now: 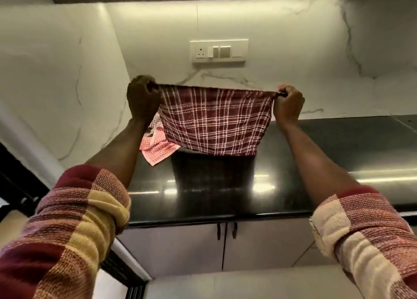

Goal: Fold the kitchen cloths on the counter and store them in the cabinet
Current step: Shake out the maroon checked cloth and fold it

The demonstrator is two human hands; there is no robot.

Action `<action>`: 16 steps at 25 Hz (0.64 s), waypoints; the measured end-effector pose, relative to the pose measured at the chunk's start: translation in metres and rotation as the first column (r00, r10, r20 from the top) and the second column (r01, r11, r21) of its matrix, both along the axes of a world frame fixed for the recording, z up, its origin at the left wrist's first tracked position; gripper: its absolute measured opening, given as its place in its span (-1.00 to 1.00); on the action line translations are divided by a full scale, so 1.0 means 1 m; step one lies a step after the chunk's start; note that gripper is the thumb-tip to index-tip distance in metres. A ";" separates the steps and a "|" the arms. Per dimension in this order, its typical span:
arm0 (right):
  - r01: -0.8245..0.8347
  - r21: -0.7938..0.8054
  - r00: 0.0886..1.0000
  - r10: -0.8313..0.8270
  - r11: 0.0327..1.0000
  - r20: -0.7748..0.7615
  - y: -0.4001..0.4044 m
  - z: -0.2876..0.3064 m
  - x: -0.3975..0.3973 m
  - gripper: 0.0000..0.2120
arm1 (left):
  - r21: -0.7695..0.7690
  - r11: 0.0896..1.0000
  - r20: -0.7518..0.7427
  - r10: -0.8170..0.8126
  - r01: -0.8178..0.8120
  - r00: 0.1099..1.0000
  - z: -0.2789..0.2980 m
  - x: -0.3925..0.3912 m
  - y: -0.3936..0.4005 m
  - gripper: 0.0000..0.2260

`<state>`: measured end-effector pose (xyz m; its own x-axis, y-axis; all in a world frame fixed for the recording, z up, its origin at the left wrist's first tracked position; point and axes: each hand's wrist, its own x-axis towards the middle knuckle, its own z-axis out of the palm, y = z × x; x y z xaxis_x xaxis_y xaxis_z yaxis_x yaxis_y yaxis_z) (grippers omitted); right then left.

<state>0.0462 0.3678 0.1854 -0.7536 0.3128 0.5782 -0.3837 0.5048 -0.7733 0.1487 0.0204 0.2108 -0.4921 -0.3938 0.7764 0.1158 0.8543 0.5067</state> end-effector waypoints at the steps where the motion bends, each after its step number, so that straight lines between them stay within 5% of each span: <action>1: -0.015 0.071 0.996 0.009 0.997 0.087 0.005 -0.018 0.002 -0.75 | -0.019 0.999 0.178 -0.046 0.050 0.983 -0.016 0.003 -0.004 -0.70; 2: -0.063 0.184 0.978 0.024 0.981 0.207 0.012 -0.039 0.007 -0.77 | -0.019 0.993 0.433 -0.097 0.117 0.896 -0.035 0.008 -0.006 -0.73; 4: -0.255 0.453 0.875 0.004 0.855 0.485 0.024 -0.079 0.015 -0.80 | 0.072 0.981 0.877 -0.148 0.178 0.457 -0.074 0.019 -0.006 -0.85; 6: -0.564 0.509 0.622 -0.071 0.650 0.780 0.032 -0.112 0.023 -0.84 | 0.255 0.962 0.966 -0.251 0.101 -0.054 -0.115 0.033 -0.003 -0.82; 7: -0.717 0.414 0.422 -0.124 0.562 0.898 0.032 -0.122 0.027 -0.83 | 0.350 0.936 0.910 -0.332 0.030 -0.247 -0.134 0.038 0.001 -0.80; 8: -0.811 0.306 0.252 -0.175 0.498 0.952 0.029 -0.131 0.032 -0.80 | 0.407 0.913 0.853 -0.391 -0.029 -0.344 -0.152 0.042 0.006 -0.80; 9: -0.853 0.264 0.183 -0.214 0.450 0.959 0.023 -0.137 0.036 -0.80 | 0.414 0.909 0.851 -0.404 -0.045 -0.336 -0.168 0.043 0.012 -0.81; 10: -0.861 0.296 0.220 -0.222 0.413 0.950 0.015 -0.142 0.040 -0.84 | 0.372 0.928 0.902 -0.360 0.008 -0.241 -0.183 0.041 0.016 -0.78; 12: -0.809 0.432 0.428 -0.106 0.398 0.898 -0.004 -0.163 0.052 -0.79 | 0.152 0.971 0.988 -0.152 0.186 -0.016 -0.212 0.043 0.029 -0.61; 13: -0.798 0.420 0.449 -0.038 0.431 0.893 -0.013 -0.175 0.061 -0.71 | 0.057 0.970 0.997 -0.068 0.237 0.039 -0.224 0.047 0.038 -0.56; 16: -0.818 0.343 0.388 0.002 0.461 0.922 -0.026 -0.215 0.086 -0.45 | -0.067 0.972 0.989 0.035 0.225 0.140 -0.254 0.061 0.057 -0.54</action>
